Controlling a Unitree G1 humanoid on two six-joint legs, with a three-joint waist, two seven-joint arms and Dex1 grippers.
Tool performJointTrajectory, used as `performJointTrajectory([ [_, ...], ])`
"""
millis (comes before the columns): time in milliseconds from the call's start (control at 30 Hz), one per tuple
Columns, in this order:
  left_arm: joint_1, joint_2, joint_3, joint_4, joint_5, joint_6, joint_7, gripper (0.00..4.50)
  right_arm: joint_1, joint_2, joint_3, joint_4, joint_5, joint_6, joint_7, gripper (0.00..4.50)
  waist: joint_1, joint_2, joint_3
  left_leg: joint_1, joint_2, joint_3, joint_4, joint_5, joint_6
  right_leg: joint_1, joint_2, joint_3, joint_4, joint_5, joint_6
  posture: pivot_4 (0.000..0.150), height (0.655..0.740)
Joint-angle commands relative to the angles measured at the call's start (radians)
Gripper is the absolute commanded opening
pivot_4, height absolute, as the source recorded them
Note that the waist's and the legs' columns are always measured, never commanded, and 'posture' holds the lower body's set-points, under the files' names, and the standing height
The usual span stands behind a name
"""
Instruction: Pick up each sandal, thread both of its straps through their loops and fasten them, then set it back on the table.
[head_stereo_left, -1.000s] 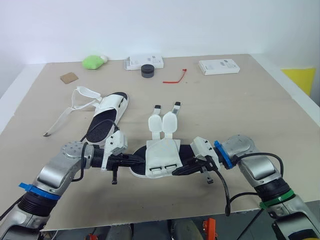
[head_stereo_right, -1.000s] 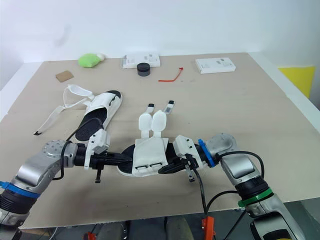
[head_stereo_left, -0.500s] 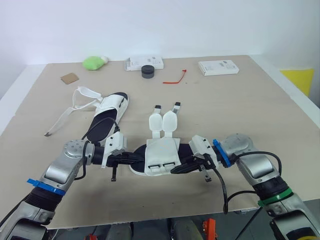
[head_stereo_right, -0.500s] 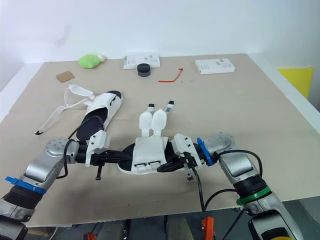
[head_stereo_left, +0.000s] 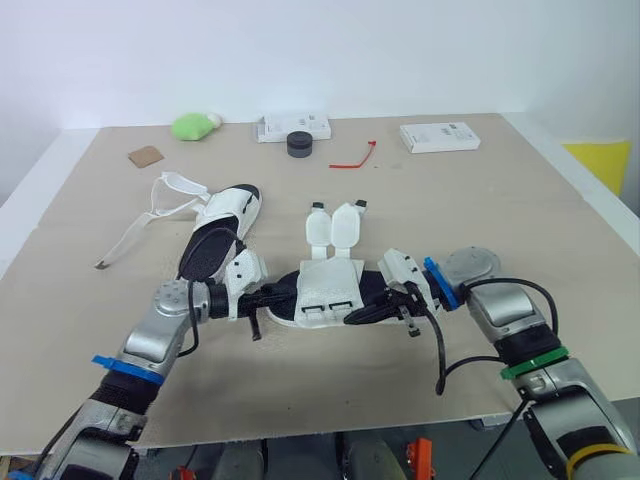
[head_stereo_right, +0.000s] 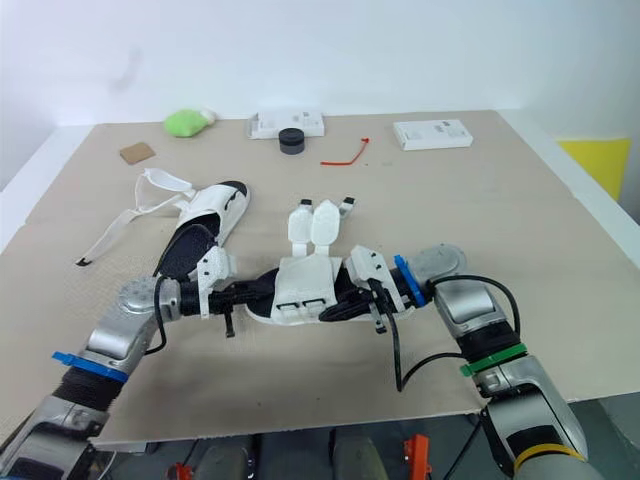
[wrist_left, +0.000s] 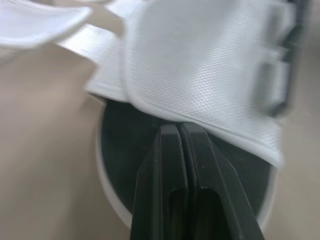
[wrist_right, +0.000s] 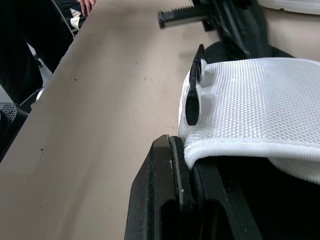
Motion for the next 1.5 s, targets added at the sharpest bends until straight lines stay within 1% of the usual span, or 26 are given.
performJointTrajectory([
  [33,0.023,0.025,-0.006,0.022,0.045,0.003,-0.003,0.10,-0.020,0.007,-0.012,-0.002,0.012,-0.011,0.035,0.00,0.000,0.000,0.000,0.000,0.000,0.000,0.000,0.000,0.000,0.000,0.000,0.000,0.000,0.000,0.000,0.150,0.7400],
  [200,0.054,0.077,-0.014,0.016,0.025,0.036,-0.086,0.10,-0.016,0.006,-0.012,0.000,0.010,-0.014,0.042,0.00,-0.003,0.000,0.000,0.000,0.000,0.001,-0.001,0.000,0.000,-0.001,0.000,0.001,0.000,0.000,-0.002,0.150,0.7400],
  [300,0.076,0.129,-0.039,0.006,0.028,0.040,-0.166,0.10,-0.014,0.009,-0.010,-0.003,0.008,-0.013,0.042,0.00,-0.003,0.000,-0.001,0.001,0.000,0.001,-0.003,0.000,0.000,-0.001,0.001,0.001,0.000,0.000,-0.001,0.150,0.7400],
  [367,0.071,0.131,-0.047,0.036,0.047,0.026,-0.168,0.10,-0.013,0.012,-0.010,-0.005,0.008,-0.013,0.039,0.00,-0.003,0.001,-0.002,0.001,0.001,0.001,-0.004,-0.001,0.000,-0.002,0.001,0.001,0.000,0.000,0.000,0.150,0.7400],
  [533,0.036,0.096,-0.053,0.127,0.099,-0.035,-0.109,0.10,-0.008,0.016,-0.011,-0.017,0.010,-0.007,0.030,0.00,-0.002,0.001,-0.005,0.001,0.001,0.001,-0.005,-0.001,0.000,-0.001,0.002,0.001,0.000,-0.001,0.000,0.150,0.7400],
  [567,0.027,0.073,-0.051,0.150,0.104,-0.058,-0.087,0.10,-0.003,0.014,-0.014,-0.024,0.011,-0.005,0.027,0.00,-0.001,0.001,-0.006,0.002,0.001,0.001,-0.004,-0.001,0.000,-0.001,0.002,0.001,0.000,-0.003,-0.003,0.150,0.7400],
  [633,0.013,0.032,-0.042,0.176,0.089,-0.079,-0.070,0.10,0.007,0.010,-0.018,-0.034,0.015,0.001,0.022,0.00,0.001,0.001,-0.008,0.003,0.001,0.001,-0.003,-0.001,0.000,0.000,0.001,0.001,0.000,-0.002,-0.002,0.150,0.7400],
  [800,-0.019,-0.020,-0.021,0.181,0.037,-0.107,-0.124,0.10,0.019,0.002,-0.021,-0.057,0.020,0.013,0.021,0.00,0.002,0.000,-0.009,0.002,-0.001,0.001,-0.001,0.002,0.001,0.003,0.001,0.003,0.000,-0.001,-0.001,0.150,0.7400],
  [900,-0.049,-0.015,-0.040,0.218,0.072,-0.163,-0.170,0.10,0.021,0.002,-0.021,-0.065,0.022,0.019,0.022,0.00,0.002,0.000,-0.009,0.001,-0.001,0.001,-0.002,0.003,0.000,0.002,0.001,0.004,0.000,-0.001,-0.001,0.150,0.7400],
  [1100,-0.124,0.013,-0.092,0.357,0.157,-0.310,-0.278,0.10,0.025,0.008,-0.018,-0.082,0.024,0.026,0.017,0.00,0.001,-0.001,-0.009,0.000,-0.001,0.001,-0.004,0.003,0.000,0.001,0.002,0.005,0.000,-0.002,-0.002,0.150,0.7400],
  [1167,-0.149,0.002,-0.095,0.402,0.166,-0.343,-0.289,0.10,0.027,0.009,-0.019,-0.086,0.025,0.027,0.014,0.00,0.000,-0.001,-0.009,0.001,-0.001,0.001,-0.003,0.003,0.000,0.001,0.002,0.005,0.000,-0.002,-0.002,0.150,0.7400],
  [1333,-0.181,-0.064,-0.075,0.449,0.135,-0.341,-0.280,0.10,0.038,0.005,-0.026,-0.105,0.030,0.034,0.004,0.00,0.003,-0.001,-0.009,0.001,-0.001,0.001,-0.003,0.003,0.000,0.001,0.002,0.005,0.000,-0.002,-0.002,0.150,0.7400],
  [1500,-0.144,-0.098,-0.060,0.402,0.092,-0.282,-0.313,0.10,0.055,0.003,-0.034,-0.127,0.027,0.044,-0.003,0.00,0.004,-0.001,-0.010,0.000,-0.002,0.001,-0.002,0.003,0.000,0.002,0.002,0.007,-0.001,-0.002,-0.001,0.150,0.7400],
])
